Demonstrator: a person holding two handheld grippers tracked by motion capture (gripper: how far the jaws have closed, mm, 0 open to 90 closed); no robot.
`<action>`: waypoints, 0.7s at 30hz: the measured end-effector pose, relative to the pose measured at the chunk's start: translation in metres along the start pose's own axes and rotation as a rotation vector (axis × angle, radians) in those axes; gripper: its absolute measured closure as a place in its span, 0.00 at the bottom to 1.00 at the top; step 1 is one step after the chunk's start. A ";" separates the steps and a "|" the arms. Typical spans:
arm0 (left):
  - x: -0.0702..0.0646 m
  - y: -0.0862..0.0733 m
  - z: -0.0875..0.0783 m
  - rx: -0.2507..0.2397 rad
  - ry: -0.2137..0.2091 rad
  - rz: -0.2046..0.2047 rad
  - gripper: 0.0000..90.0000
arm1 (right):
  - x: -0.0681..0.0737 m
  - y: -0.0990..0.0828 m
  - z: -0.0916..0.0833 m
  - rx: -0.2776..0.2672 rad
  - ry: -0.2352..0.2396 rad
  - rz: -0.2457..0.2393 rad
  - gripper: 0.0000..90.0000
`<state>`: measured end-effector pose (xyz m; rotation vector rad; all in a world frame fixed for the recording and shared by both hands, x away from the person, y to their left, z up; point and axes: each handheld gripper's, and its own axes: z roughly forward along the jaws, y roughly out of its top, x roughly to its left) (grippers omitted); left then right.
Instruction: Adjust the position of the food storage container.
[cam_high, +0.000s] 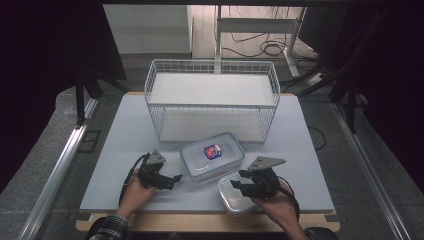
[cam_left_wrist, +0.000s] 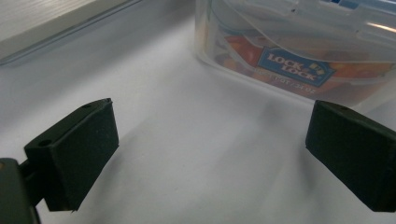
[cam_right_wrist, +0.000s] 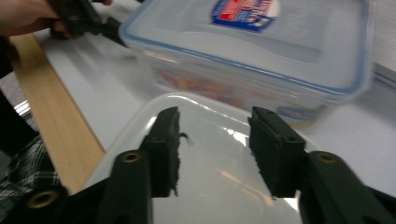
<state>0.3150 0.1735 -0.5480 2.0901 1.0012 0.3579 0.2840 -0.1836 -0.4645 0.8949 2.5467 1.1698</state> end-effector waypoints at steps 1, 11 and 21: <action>0.000 0.000 0.000 0.000 0.001 -0.001 0.03 | 0.002 0.000 0.001 0.003 0.010 -0.007 0.65; 0.001 0.000 0.000 0.001 -0.001 -0.012 0.03 | 0.034 0.006 0.011 0.048 0.108 -0.094 0.98; 0.002 -0.001 -0.001 -0.001 0.013 -0.008 0.03 | 0.068 0.003 0.030 0.155 0.126 -0.170 0.98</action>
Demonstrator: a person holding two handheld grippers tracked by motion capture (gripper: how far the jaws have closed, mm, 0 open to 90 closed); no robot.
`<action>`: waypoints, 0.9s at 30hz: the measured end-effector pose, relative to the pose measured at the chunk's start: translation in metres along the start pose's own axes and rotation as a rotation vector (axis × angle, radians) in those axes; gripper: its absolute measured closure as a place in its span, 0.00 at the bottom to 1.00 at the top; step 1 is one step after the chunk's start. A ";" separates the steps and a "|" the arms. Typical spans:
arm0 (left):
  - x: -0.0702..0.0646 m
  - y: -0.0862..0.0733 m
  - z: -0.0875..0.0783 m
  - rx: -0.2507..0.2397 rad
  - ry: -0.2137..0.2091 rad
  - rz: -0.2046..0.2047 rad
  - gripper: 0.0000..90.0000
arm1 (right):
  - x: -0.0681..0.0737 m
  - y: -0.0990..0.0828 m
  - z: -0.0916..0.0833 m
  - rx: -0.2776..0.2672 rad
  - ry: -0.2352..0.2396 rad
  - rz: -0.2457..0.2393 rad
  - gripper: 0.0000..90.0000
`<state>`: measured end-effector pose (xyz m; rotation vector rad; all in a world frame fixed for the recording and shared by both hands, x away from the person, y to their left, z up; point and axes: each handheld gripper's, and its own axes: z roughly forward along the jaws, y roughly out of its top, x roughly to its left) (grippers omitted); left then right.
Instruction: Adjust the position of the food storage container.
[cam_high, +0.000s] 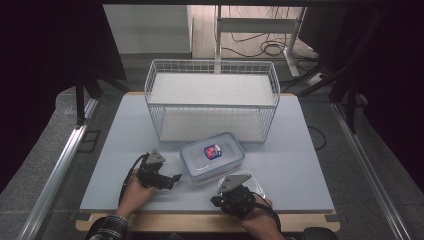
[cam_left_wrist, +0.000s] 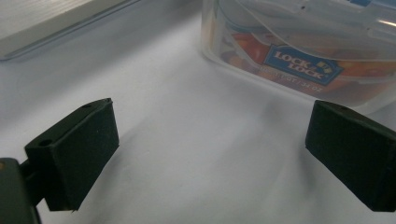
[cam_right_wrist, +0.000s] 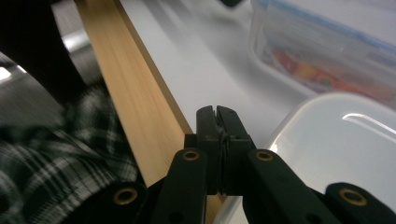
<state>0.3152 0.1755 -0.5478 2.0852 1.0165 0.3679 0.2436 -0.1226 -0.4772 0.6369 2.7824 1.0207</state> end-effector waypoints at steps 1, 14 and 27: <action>0.000 0.000 0.000 -0.002 0.002 0.000 0.03 | 0.001 0.000 0.002 0.017 -0.017 -0.015 0.99; 0.000 0.000 -0.001 -0.011 0.011 0.005 0.03 | -0.034 -0.015 -0.008 0.037 -0.102 0.040 0.99; 0.000 0.001 -0.003 -0.029 0.019 -0.001 0.03 | -0.068 -0.030 -0.024 0.032 -0.167 0.083 0.99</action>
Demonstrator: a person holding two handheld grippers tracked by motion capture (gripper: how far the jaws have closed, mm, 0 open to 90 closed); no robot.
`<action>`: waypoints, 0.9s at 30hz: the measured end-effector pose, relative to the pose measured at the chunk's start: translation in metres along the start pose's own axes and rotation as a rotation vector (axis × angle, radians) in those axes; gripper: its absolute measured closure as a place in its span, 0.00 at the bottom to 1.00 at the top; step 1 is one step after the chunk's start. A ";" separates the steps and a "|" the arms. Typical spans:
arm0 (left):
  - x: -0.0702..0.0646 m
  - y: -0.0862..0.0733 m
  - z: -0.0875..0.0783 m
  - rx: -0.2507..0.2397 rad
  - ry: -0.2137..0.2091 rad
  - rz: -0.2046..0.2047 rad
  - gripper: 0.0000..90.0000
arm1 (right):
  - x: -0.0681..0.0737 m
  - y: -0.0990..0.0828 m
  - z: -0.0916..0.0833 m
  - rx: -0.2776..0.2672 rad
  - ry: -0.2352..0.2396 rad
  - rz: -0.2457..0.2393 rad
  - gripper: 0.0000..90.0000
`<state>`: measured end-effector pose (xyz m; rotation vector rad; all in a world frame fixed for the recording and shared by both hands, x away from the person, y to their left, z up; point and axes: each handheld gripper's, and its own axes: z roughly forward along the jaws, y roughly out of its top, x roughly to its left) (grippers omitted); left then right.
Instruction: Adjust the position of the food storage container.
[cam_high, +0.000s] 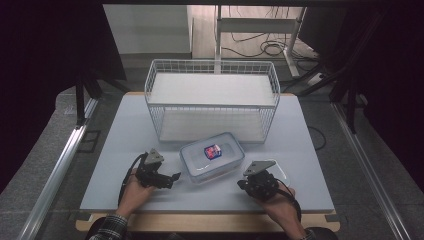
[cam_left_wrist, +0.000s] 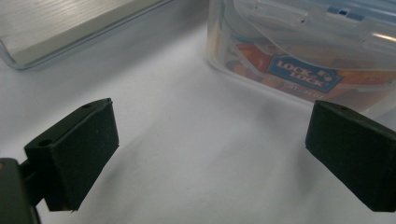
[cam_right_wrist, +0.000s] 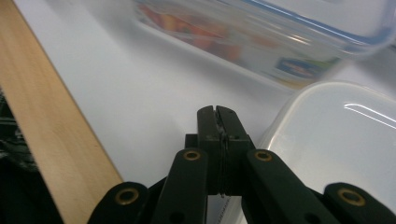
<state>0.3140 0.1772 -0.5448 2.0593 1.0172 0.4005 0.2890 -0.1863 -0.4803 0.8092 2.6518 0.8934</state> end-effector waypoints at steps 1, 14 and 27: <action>0.000 0.000 0.000 -0.001 0.001 -0.001 0.03 | -0.003 -0.001 -0.001 -0.002 -0.006 0.000 0.99; 0.000 0.001 -0.001 -0.007 0.000 0.002 0.03 | -0.041 -0.016 -0.014 -0.010 -0.098 0.078 0.94; 0.000 0.003 -0.007 -0.077 0.001 -0.010 0.03 | -0.073 -0.029 -0.023 -0.026 -0.187 0.146 0.94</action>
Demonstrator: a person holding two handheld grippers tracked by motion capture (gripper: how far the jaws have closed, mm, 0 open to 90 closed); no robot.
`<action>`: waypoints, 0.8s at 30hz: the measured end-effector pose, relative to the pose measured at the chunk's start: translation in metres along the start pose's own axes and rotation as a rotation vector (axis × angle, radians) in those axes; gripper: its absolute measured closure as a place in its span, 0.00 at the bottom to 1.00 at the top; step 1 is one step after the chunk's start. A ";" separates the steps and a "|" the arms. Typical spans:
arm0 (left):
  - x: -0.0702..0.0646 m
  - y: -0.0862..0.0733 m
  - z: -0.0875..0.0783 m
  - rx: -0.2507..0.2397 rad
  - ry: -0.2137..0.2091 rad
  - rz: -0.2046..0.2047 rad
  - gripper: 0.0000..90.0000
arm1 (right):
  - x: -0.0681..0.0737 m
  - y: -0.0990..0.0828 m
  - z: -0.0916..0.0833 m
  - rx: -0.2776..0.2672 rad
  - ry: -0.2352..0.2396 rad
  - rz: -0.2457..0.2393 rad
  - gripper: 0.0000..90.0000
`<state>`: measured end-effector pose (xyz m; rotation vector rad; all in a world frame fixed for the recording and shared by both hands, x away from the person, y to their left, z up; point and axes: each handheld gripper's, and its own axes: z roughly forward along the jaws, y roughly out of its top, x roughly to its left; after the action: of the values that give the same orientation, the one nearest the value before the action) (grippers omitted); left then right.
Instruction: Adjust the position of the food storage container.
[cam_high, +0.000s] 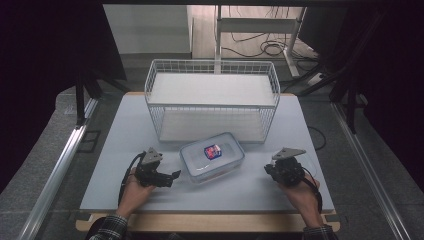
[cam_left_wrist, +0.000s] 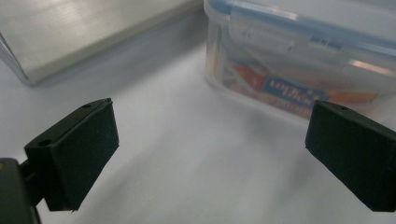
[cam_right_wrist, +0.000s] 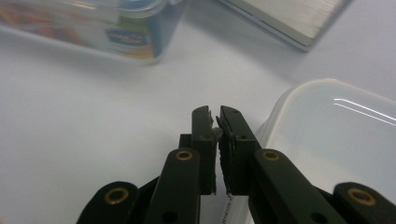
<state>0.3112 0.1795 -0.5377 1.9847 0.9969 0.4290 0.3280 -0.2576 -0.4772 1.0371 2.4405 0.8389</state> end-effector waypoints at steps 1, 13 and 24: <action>0.000 0.000 -0.001 -0.008 -0.001 -0.003 0.03 | -0.002 -0.001 0.000 -0.002 -0.001 0.010 0.94; -0.004 0.003 -0.002 -0.008 -0.025 0.004 0.01 | 0.000 0.003 -0.004 -0.062 0.011 0.050 0.94; -0.003 0.003 -0.006 -0.013 -0.036 0.005 0.03 | 0.000 0.027 0.001 -0.113 0.020 0.075 0.92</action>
<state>0.3071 0.1793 -0.5311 1.9770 0.9644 0.4004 0.3426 -0.2423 -0.4605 1.0893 2.3527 1.0045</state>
